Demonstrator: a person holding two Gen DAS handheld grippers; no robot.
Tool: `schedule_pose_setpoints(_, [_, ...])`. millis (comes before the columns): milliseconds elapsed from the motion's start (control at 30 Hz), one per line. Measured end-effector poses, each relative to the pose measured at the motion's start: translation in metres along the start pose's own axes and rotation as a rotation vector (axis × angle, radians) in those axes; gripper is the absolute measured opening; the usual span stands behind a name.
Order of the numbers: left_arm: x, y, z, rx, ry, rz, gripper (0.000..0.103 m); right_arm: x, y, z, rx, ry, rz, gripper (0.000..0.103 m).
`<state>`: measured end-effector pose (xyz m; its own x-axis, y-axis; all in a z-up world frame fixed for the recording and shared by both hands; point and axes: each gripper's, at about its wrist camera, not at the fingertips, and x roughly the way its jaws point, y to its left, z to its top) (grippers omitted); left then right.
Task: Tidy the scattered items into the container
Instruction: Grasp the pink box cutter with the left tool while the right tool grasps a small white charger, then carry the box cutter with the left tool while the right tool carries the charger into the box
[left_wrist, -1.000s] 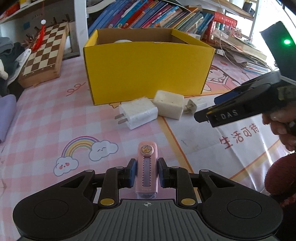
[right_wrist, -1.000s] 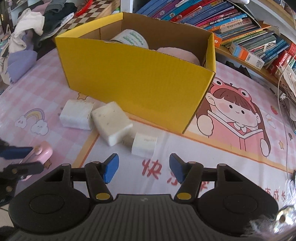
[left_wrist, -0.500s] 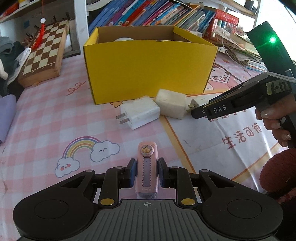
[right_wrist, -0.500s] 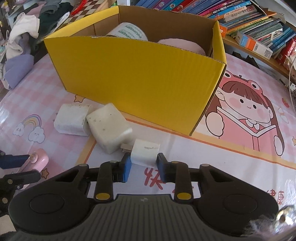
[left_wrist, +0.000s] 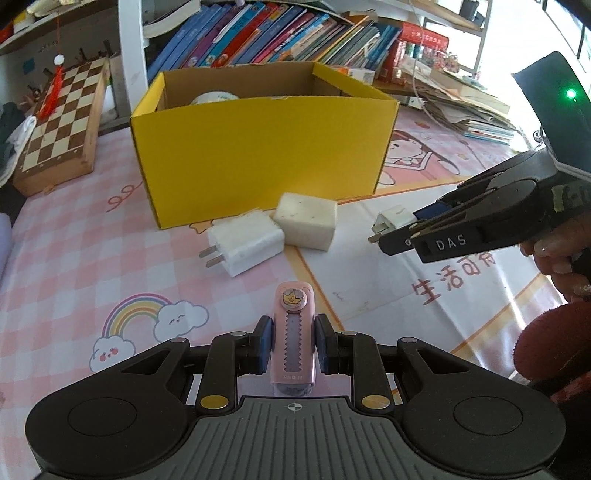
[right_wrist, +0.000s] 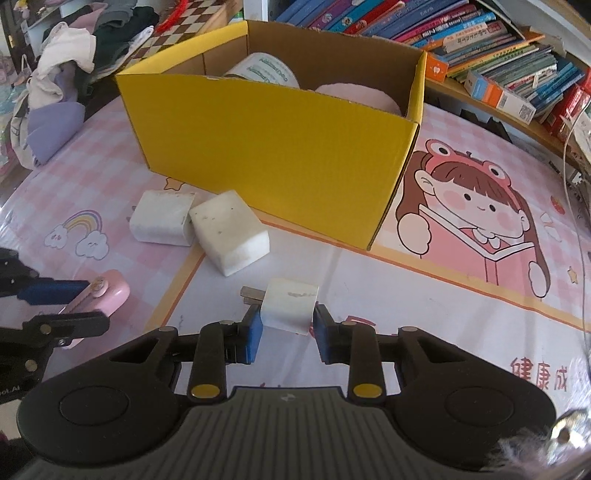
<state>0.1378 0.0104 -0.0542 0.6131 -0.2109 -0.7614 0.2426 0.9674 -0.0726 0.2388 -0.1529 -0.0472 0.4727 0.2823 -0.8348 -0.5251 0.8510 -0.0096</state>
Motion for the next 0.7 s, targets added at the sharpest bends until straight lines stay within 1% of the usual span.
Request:
schedule_pose_setpoints(133, [-0.005, -0.003, 0.003, 0.017, -0.018, -0.011, 0.023, -0.009, 0.004, -0.003, -0.017, -0.015, 0.000, 0.028])
schedule_pose_setpoints(433, [-0.018, -0.010, 0.008, 0.054, -0.033, -0.060, 0.023, -0.024, 0.014, -0.007, -0.051, 0.011, 0.035, 0.028])
schedule_pose_setpoints(700, [-0.036, -0.007, 0.033, 0.071, -0.113, -0.067, 0.023, -0.050, 0.015, 0.003, -0.075, -0.038, 0.056, 0.028])
